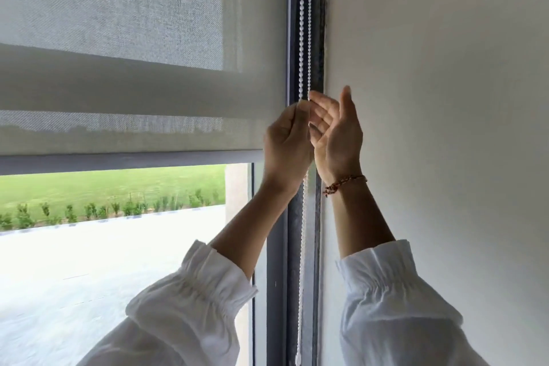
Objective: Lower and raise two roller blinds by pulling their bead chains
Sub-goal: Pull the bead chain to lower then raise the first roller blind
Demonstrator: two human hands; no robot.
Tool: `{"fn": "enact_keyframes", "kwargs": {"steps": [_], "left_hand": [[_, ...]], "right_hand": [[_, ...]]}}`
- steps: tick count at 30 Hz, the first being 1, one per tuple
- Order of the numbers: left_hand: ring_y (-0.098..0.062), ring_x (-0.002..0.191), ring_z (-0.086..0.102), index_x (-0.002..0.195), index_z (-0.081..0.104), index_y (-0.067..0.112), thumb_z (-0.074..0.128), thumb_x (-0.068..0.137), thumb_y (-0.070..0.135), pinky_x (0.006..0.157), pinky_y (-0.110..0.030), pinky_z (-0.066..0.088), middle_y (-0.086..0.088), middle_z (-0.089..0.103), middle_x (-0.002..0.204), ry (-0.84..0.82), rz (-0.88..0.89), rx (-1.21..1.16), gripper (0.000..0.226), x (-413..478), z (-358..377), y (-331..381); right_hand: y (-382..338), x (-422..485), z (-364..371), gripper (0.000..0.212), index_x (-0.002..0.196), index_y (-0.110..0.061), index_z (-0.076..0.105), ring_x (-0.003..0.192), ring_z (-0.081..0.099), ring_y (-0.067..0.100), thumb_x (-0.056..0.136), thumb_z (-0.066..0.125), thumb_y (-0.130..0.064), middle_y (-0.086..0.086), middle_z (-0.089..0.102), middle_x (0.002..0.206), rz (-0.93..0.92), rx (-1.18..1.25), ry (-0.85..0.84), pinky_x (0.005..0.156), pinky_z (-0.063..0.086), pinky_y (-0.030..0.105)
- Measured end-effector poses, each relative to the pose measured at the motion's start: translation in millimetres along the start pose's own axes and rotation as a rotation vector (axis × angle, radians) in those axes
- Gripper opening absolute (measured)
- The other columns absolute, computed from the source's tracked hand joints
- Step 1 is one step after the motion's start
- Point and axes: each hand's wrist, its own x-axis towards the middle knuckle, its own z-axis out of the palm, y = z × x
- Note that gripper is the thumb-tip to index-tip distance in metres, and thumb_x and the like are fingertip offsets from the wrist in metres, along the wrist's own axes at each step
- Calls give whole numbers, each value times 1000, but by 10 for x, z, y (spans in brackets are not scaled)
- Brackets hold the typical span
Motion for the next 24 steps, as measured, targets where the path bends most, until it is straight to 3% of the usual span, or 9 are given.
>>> {"fn": "enact_keyframes", "kwargs": {"steps": [5,8,11,13,15,18,21,24], "left_hand": [[-6,36,19,70,54,25,39,98,18,44,-23,16,9,28,38,-25,-100,132,33,-459,-169,-379],[-4,39,25,70,52,28,41,97,19,41,-20,24,8,33,40,-41,-25,313,30,-771,-222,-585],[2,42,38,67,51,30,42,94,19,47,-7,27,19,49,48,-79,16,390,31,-1007,-213,-714],[1,45,38,62,48,39,41,94,20,48,-11,29,18,47,49,-116,-23,366,38,-1063,-193,-787],[-3,45,31,61,51,41,41,96,23,45,-20,28,12,39,45,-165,-135,276,41,-1050,-180,-819],[-7,41,34,68,62,34,37,94,35,40,-18,32,12,39,48,-250,-360,-11,36,-879,-186,-762],[-12,64,63,93,63,21,24,95,40,62,-21,54,2,65,71,-199,-400,-77,44,-552,-263,-620],[-3,84,68,99,61,23,20,100,36,76,-19,53,8,71,87,-173,-335,-103,43,-151,-255,-387]], "right_hand": [[-245,114,188,29,95,-16,61,85,69,14,96,40,-36,2,68,91,-45,-6,-34,77,55,29],[-348,137,269,19,95,-13,59,65,68,14,96,45,-25,6,66,85,-71,-45,-22,62,57,27],[-332,161,267,17,92,-10,63,37,41,6,93,49,-19,-1,53,62,-54,-138,93,36,35,17],[-251,155,229,21,82,-15,66,38,29,6,93,48,-17,-9,40,48,-131,-225,175,39,26,19],[-185,134,179,25,77,-23,66,46,31,8,93,48,-17,-15,42,39,-273,-317,210,49,28,25],[-196,140,121,24,76,-25,67,48,36,4,91,49,-19,-21,47,39,-418,-319,219,54,29,26],[-193,145,94,21,85,-13,70,50,39,2,91,50,-18,-24,49,41,-461,-303,237,58,31,25],[-176,102,133,22,90,-6,69,51,41,0,92,50,-16,-24,49,42,-488,-313,238,59,33,23]]}}
